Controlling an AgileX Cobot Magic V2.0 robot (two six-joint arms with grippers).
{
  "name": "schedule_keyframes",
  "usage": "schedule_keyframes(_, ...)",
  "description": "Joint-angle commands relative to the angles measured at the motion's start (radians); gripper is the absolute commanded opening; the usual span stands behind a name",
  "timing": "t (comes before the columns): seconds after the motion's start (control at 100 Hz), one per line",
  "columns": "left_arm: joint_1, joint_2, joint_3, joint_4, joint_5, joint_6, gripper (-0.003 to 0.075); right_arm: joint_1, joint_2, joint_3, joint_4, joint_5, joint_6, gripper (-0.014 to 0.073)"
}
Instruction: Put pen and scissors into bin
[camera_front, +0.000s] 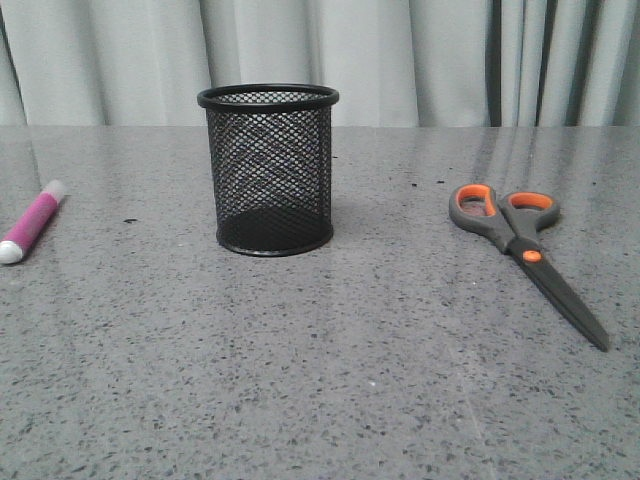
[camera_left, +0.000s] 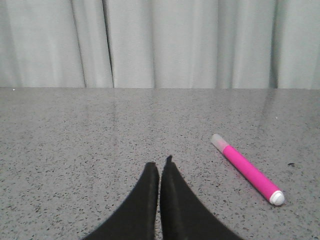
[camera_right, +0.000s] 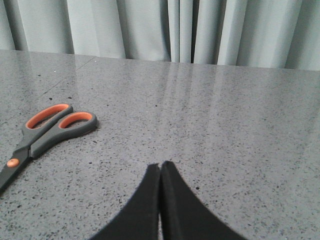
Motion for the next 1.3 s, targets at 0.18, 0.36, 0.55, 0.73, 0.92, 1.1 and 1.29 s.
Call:
schedule_keyframes(0.18, 0.001, -0.031, 0.024, -0.007, -0.08, -0.006, -0.002, -0.004, -0.025, 0.01, -0.009, -0.09, -0.007, -0.0065)
schedule_keyframes(0.36, 0.001, -0.031, 0.024, -0.007, -0.08, -0.006, -0.002, -0.004, -0.025, 0.01, -0.009, -0.09, -0.007, -0.0065)
schedule_keyframes(0.55, 0.001, -0.031, 0.024, -0.007, -0.08, -0.006, -0.002, -0.004, -0.025, 0.01, -0.009, -0.09, -0.007, -0.0065)
schedule_keyframes(0.73, 0.001, -0.031, 0.024, -0.007, -0.08, -0.006, -0.002, -0.004, -0.025, 0.01, -0.009, -0.09, -0.007, -0.0065)
schedule_keyframes(0.92, 0.001, -0.031, 0.024, -0.007, -0.089, -0.006, -0.002, -0.004, -0.025, 0.01, -0.009, -0.118, -0.007, -0.0065)
schedule_keyframes(1.1, 0.001, -0.031, 0.024, -0.009, -0.091, -0.006, -0.002, -0.004, -0.025, 0.01, 0.034, -0.181, -0.007, -0.0065)
schedule_keyframes(1.29, 0.001, -0.031, 0.024, -0.257, -0.099, -0.006, -0.002, -0.004, -0.025, 0.01, 0.277, -0.207, -0.005, -0.0065)
